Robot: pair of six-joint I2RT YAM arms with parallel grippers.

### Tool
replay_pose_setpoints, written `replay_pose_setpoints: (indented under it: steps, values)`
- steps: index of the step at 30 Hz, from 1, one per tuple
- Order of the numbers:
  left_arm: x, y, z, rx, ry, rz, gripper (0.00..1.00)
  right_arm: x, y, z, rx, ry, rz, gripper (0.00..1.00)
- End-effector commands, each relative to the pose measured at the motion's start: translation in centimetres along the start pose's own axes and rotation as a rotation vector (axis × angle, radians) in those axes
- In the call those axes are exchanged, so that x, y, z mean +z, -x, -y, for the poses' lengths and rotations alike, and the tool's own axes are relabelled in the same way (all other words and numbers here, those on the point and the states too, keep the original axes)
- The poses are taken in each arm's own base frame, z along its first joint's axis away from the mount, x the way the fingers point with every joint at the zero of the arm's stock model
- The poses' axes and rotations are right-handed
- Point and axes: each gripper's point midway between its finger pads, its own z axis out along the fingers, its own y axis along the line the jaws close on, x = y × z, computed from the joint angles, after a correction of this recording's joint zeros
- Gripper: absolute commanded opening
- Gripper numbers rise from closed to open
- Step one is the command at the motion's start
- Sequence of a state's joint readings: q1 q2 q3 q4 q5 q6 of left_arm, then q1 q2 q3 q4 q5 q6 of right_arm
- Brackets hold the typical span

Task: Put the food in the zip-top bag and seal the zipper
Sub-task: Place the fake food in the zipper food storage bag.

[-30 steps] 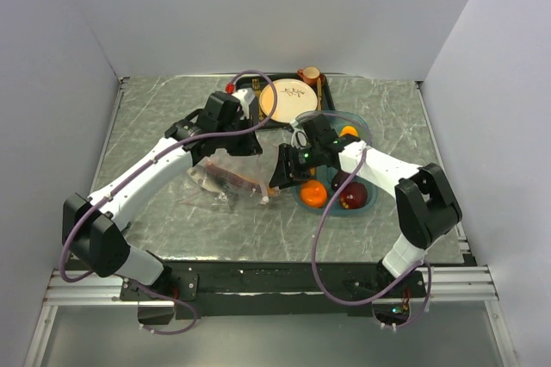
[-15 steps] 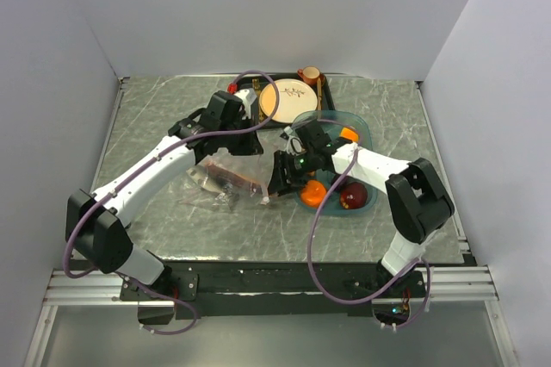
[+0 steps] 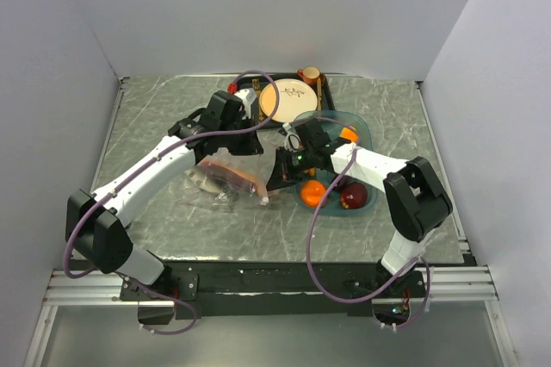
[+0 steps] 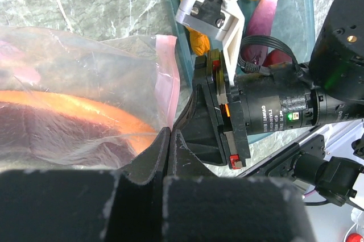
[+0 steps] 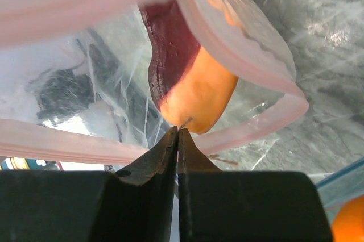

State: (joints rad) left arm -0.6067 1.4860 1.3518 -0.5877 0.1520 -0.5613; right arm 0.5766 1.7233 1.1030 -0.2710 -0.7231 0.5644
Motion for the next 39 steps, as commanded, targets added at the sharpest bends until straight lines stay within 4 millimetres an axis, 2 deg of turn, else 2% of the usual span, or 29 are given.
replay_pose_setpoints:
  steps: [1, 5, 9, 13, 23, 26, 31, 34, 36, 38, 39]
  values:
    - [-0.8, 1.7, 1.3, 0.025, -0.036, 0.053, 0.01, -0.8, 1.8, -2.2, -0.062, 0.047, 0.081, 0.08]
    - [-0.9, 1.6, 1.3, 0.021, -0.037, 0.058, 0.01, -1.2, 3.0, -2.6, -0.069, 0.038, 0.12, 0.06]
    - [-1.2, 1.7, 1.4, 0.023, -0.04, 0.065, 0.01, -0.7, 3.2, -1.9, -0.061, 0.015, 0.098, 0.06]
    - [-1.3, 1.8, 1.4, 0.024, -0.041, 0.07, 0.01, -0.1, 3.8, -2.7, -0.058, 0.066, 0.099, 0.04]
    - [-1.6, 1.8, 1.6, 0.021, -0.049, 0.072, 0.01, 0.6, 7.7, -4.3, -0.035, 0.118, 0.199, 0.04]
    - [-1.6, 1.9, 1.7, 0.019, -0.052, 0.077, 0.01, 1.5, 7.9, -4.0, -0.003, 0.138, 0.202, 0.04]
    - [-1.5, 2.0, 1.7, 0.023, -0.053, 0.075, 0.01, 2.9, 6.7, -2.6, 0.029, 0.114, 0.168, 0.06]
    - [-1.4, 2.1, 1.8, 0.026, -0.053, 0.073, 0.01, 3.1, 6.4, -2.3, 0.023, 0.102, 0.159, 0.12]
    - [-1.4, 2.2, 1.7, 0.024, -0.049, 0.077, 0.01, 3.0, 6.3, -1.9, 0.017, 0.085, 0.16, 0.2]
    - [-1.5, 2.3, 1.7, 0.023, -0.047, 0.084, 0.01, 2.6, 5.8, -1.6, 0.009, 0.063, 0.154, 0.35]
    - [-1.5, 2.3, 1.6, 0.021, -0.043, 0.085, 0.01, 2.2, 5.8, -1.9, -0.001, 0.058, 0.163, 0.38]
